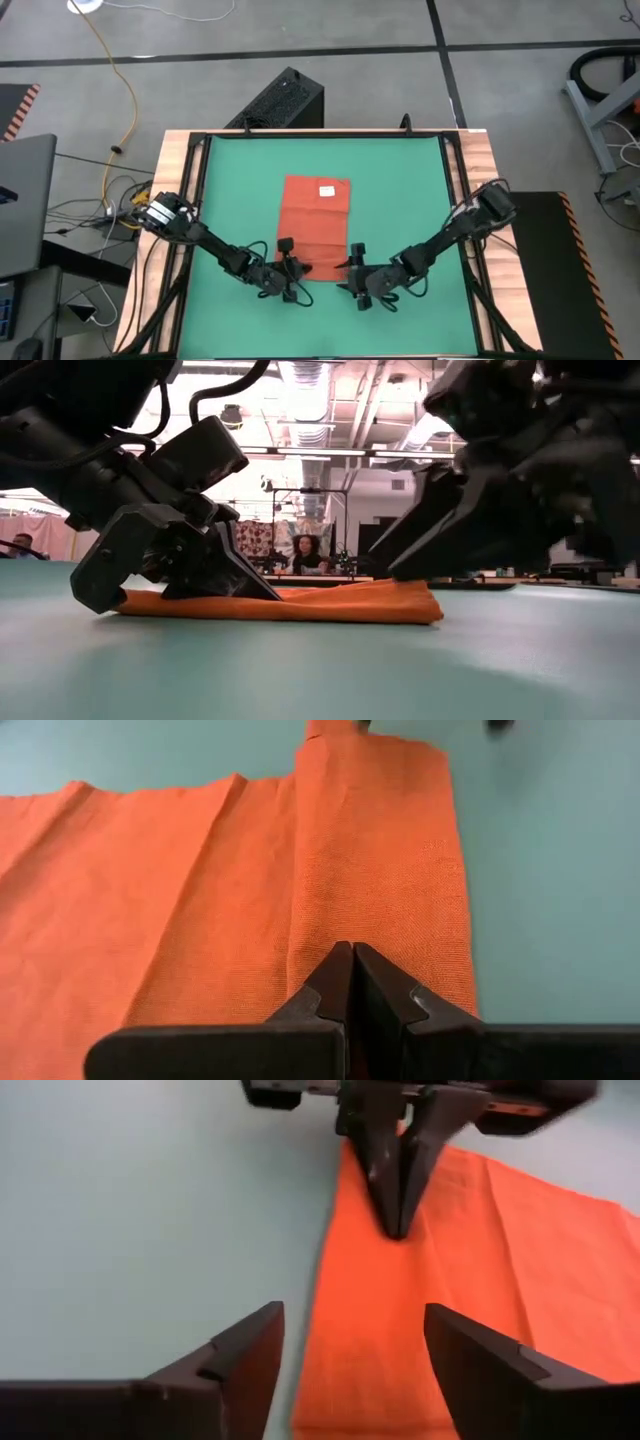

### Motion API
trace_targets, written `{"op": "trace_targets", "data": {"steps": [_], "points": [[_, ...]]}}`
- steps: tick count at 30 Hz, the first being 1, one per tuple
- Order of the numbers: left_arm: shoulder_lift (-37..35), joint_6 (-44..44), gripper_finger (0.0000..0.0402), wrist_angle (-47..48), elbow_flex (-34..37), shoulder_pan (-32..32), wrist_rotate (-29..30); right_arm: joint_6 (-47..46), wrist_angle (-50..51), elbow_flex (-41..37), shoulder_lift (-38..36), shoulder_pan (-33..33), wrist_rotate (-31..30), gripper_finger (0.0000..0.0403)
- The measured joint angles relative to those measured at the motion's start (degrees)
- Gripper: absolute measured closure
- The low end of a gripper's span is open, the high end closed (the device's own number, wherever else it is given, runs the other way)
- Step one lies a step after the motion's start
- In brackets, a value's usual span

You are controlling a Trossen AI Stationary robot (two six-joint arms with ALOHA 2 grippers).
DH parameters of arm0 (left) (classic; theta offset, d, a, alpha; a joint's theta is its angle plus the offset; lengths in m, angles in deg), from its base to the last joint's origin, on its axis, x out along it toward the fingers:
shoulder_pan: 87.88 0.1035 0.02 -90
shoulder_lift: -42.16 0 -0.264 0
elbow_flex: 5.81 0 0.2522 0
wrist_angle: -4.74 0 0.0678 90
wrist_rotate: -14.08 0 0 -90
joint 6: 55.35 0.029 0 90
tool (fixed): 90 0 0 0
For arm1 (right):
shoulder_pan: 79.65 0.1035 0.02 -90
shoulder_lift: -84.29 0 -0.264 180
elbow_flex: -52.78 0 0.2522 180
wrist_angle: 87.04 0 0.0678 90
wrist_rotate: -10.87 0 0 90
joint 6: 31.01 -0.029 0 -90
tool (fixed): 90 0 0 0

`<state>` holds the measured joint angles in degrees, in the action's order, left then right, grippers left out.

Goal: Roll towel
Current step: Roll the orange towel

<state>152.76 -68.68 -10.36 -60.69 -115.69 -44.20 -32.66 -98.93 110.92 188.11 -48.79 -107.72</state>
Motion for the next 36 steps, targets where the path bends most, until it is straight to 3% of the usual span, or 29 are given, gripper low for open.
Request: {"op": "trace_targets", "data": {"steps": [6,16,21,27,36], "points": [[-0.02,-0.51,0.0401,0.54,0.0,0.43,-0.94,2.83,0.11,2.18,5.25,-1.15,0.02,0.0127],[-0.08,-0.84,0.0401,1.31,0.02,0.65,-1.95,-10.81,9.41,2.67,7.7,-3.45,0.48,0.0129],[-0.08,-0.74,0.0401,1.31,0.02,0.78,-2.51,-13.56,13.16,2.6,7.69,-3.74,-0.41,0.0154],[-0.08,-0.81,0.0401,1.2,0.02,0.78,-2.59,-13.11,13.16,2.47,7.77,-3.77,-0.23,0.0218],[-0.06,-2.37,0.0401,0.6,0.04,0.78,-3.19,-12.42,13.6,2.23,7.18,-3.18,-0.72,0.0384]]}}
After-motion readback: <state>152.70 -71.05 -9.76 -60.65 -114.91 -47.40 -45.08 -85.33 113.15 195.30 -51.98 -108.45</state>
